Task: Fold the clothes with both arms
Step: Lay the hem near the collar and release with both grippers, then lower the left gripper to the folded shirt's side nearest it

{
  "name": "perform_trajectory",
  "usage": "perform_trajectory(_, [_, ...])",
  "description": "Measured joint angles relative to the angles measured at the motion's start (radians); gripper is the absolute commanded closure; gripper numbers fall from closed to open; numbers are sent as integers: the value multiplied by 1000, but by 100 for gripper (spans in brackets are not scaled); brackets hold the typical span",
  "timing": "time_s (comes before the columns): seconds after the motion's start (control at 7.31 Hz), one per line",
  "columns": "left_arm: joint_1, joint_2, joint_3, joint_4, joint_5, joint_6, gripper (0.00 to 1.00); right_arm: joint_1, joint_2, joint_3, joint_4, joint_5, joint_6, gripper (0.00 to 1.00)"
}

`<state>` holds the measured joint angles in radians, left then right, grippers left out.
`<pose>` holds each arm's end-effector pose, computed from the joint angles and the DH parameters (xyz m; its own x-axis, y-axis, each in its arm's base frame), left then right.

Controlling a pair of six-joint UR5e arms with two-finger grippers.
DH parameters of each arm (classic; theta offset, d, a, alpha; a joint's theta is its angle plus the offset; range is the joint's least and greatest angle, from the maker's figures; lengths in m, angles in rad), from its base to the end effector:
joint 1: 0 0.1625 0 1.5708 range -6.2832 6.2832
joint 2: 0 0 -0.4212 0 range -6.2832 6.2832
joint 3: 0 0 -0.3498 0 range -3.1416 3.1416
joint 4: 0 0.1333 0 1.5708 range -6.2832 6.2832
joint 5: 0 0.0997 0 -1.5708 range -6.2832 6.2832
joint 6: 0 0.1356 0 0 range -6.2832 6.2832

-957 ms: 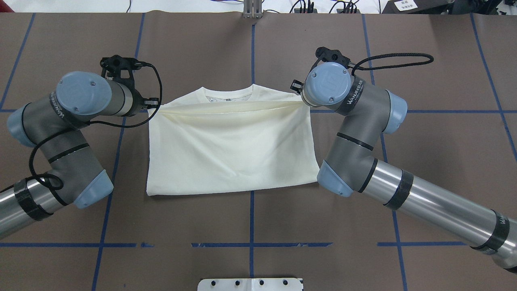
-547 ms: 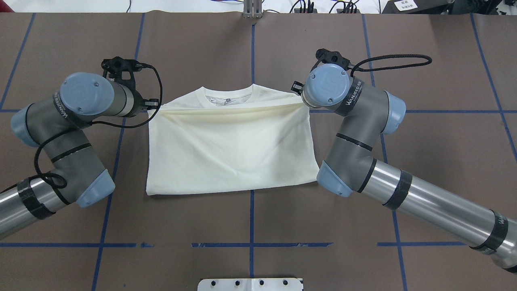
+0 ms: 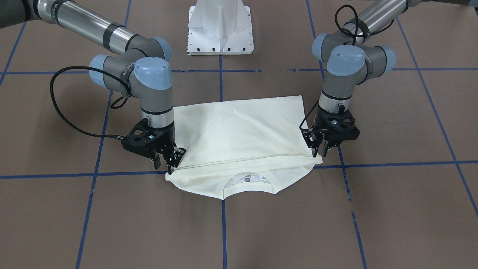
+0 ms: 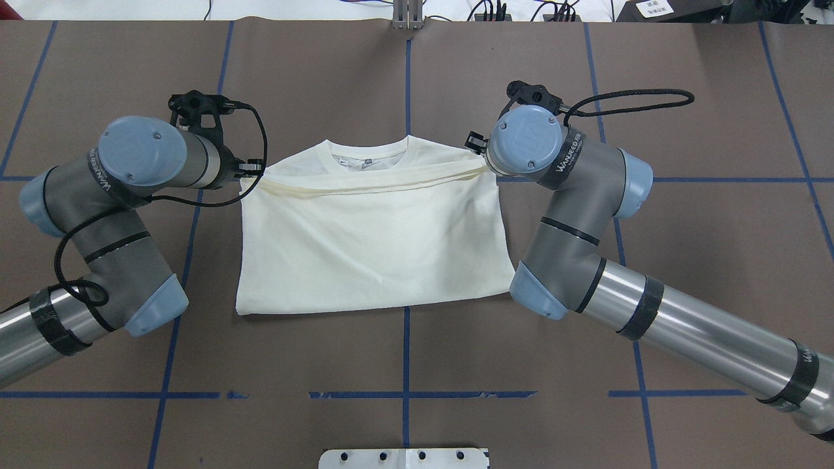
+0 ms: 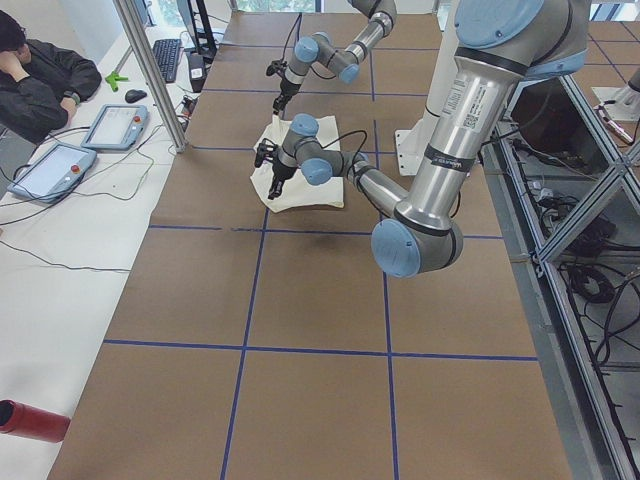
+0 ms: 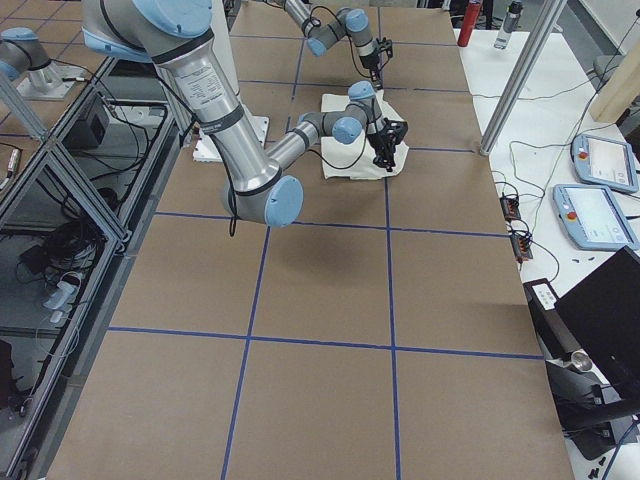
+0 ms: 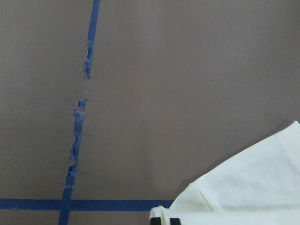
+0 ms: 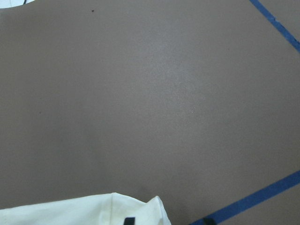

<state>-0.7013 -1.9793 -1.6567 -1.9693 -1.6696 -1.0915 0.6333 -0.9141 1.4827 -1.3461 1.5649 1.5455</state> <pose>0.4138 -0.5064 0.3900 0.6942 0.0144 -0.7197 0.2967 0.9052 0.3043 -0.4998 -0.5333 0.3318 0.5803 0.3947 0.7123 -0.5807 0.8138 0.0222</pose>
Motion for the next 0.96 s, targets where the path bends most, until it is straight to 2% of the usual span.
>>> perform_trajectory(0.41, [17,97,-180,1,-79,-11,2,29,-11,36,6,75,-110,0])
perform_trajectory(0.68, [93,222,-287,-50,-53,-97,35,33,-14,45,9,80,-123,0])
perform_trajectory(0.82, [154,274,-300,-115,-5,-177,59,34,-17,48,11,80,-124,0])
perform_trajectory(0.96, [211,304,-298,-165,33,-255,59,34,-22,51,11,80,-125,0])
